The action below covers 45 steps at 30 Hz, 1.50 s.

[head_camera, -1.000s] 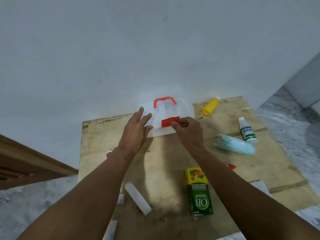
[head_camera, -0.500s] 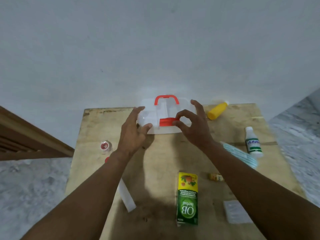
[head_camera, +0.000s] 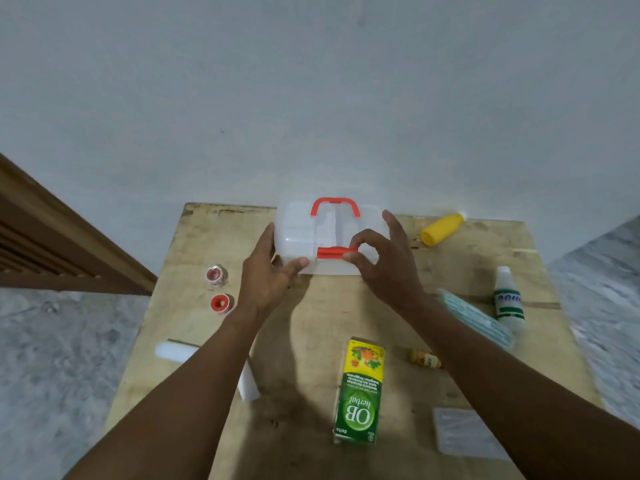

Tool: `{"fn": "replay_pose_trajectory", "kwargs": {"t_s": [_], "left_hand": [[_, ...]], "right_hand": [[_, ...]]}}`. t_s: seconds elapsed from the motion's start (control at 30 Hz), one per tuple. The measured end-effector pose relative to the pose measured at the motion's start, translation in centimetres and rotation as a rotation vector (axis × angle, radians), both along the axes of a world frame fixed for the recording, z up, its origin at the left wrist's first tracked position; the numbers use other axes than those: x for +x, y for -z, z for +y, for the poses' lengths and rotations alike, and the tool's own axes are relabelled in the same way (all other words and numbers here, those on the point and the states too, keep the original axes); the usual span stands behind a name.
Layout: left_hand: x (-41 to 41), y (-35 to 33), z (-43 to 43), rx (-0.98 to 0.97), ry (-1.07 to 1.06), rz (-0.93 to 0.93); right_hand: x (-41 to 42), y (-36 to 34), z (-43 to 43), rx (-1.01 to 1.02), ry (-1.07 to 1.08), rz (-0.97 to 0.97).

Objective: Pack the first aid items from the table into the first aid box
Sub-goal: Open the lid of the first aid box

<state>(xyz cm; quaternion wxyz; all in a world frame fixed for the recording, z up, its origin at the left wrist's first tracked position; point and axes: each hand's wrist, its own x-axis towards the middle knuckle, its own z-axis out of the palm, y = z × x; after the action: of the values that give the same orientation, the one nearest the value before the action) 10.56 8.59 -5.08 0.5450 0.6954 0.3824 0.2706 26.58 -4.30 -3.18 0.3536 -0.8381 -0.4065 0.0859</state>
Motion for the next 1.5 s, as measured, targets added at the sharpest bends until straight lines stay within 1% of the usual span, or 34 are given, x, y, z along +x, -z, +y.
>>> {"fn": "replay_pose_trajectory", "kwargs": {"t_s": [0.1, 0.23, 0.37, 0.53, 0.63, 0.77, 0.97, 1.07, 1.23, 1.37, 1.5], "left_hand": [[0.1, -0.2, -0.2, 0.019, -0.009, -0.003], [0.3, 0.2, -0.1, 0.016, -0.025, 0.003], [0.1, 1.0, -0.4, 0.022, -0.031, 0.001], [0.0, 1.2, -0.3, 0.027, -0.036, 0.008], [-0.1, 1.2, -0.2, 0.032, -0.027, 0.003], [-0.1, 1.3, -0.1, 0.046, -0.016, 0.011], [0.1, 1.8, -0.1, 0.031, -0.037, 0.006], [0.2, 2.2, -0.3, 0.026, -0.050, -0.004], [0.4, 2.2, -0.3, 0.067, -0.085, 0.011], [0.0, 2.3, -0.5, 0.043, -0.049, 0.030], [-0.1, 1.6, -0.5, 0.061, 0.016, 0.058]], "right_hand": [[0.0, -0.7, -0.2, -0.031, -0.053, 0.016], [0.3, -1.7, -0.1, -0.086, -0.067, 0.029], [0.2, -1.8, -0.2, -0.102, -0.065, -0.005], [-0.4, -1.2, -0.1, -0.108, -0.070, -0.142], [-0.8, -1.1, -0.3, -0.112, -0.060, -0.169], [-0.9, -0.7, -0.5, -0.185, -0.083, -0.205], [-0.6, 0.2, -0.1, -0.281, -0.095, -0.337], [-0.7, 0.4, -0.1, -0.307, -0.081, -0.333], [-0.7, -1.2, 0.1, -0.254, -0.089, -0.312], [-0.2, -3.4, 0.9, -0.225, -0.135, -0.325], [0.3, -5.8, 1.6, -0.217, -0.176, -0.288]]}}
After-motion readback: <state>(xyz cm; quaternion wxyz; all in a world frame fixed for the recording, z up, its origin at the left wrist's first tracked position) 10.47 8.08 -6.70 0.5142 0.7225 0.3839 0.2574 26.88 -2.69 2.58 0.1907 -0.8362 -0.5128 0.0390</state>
